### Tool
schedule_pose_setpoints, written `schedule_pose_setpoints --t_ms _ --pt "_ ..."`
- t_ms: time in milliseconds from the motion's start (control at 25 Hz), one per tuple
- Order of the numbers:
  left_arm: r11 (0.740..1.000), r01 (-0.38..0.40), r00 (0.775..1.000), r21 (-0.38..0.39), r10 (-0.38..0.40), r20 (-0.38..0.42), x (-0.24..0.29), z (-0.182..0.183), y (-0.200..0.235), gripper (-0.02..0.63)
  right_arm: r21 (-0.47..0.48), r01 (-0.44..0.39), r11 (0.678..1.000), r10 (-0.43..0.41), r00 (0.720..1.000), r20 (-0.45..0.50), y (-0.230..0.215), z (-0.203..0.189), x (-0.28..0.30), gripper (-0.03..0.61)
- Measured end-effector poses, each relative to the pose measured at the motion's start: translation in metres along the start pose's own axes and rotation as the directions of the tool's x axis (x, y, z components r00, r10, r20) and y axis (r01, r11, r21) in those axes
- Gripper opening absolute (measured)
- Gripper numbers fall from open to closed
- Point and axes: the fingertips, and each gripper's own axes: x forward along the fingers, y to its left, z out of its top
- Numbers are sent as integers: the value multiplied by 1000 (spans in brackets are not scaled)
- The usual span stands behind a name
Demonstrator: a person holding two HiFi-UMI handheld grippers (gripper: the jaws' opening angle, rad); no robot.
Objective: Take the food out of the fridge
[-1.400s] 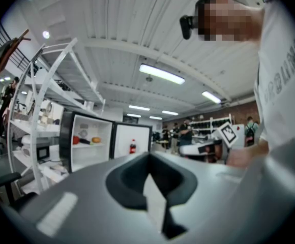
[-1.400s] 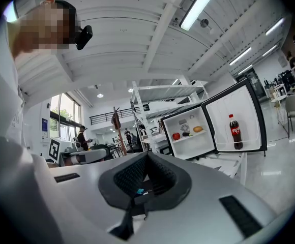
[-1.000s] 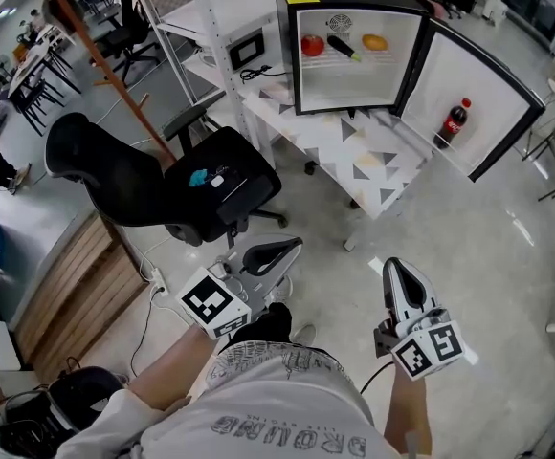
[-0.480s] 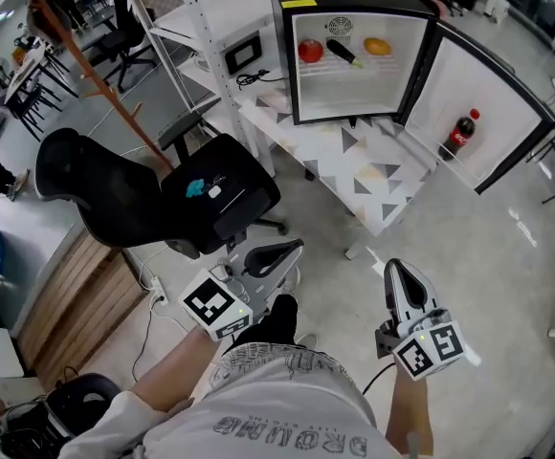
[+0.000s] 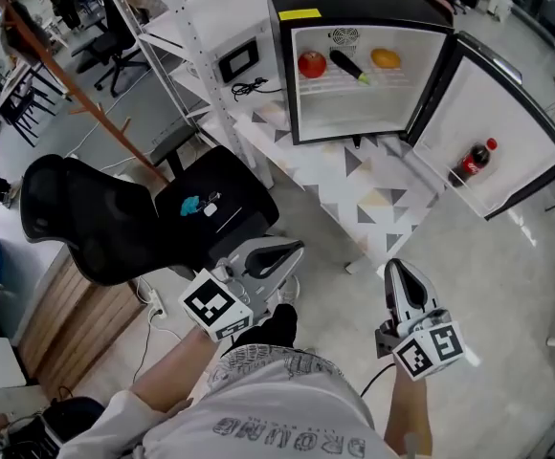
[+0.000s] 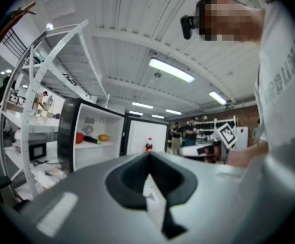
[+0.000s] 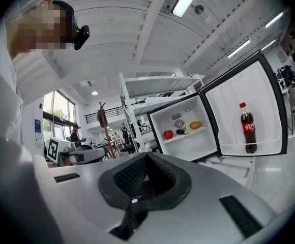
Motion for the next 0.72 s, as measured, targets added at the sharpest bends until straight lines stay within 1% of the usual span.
schedule_pose_setpoints --t_ms 280,720 --pt "1000 6 1000 -17 -6 -14 28 6 62 6 3 12 1000 -12 1000 -17 -24 15 62 -9" --pt "998 56 998 -38 -57 -35 69 12 147 6 6 71 997 -70 997 -43 -57 31 141 -9"
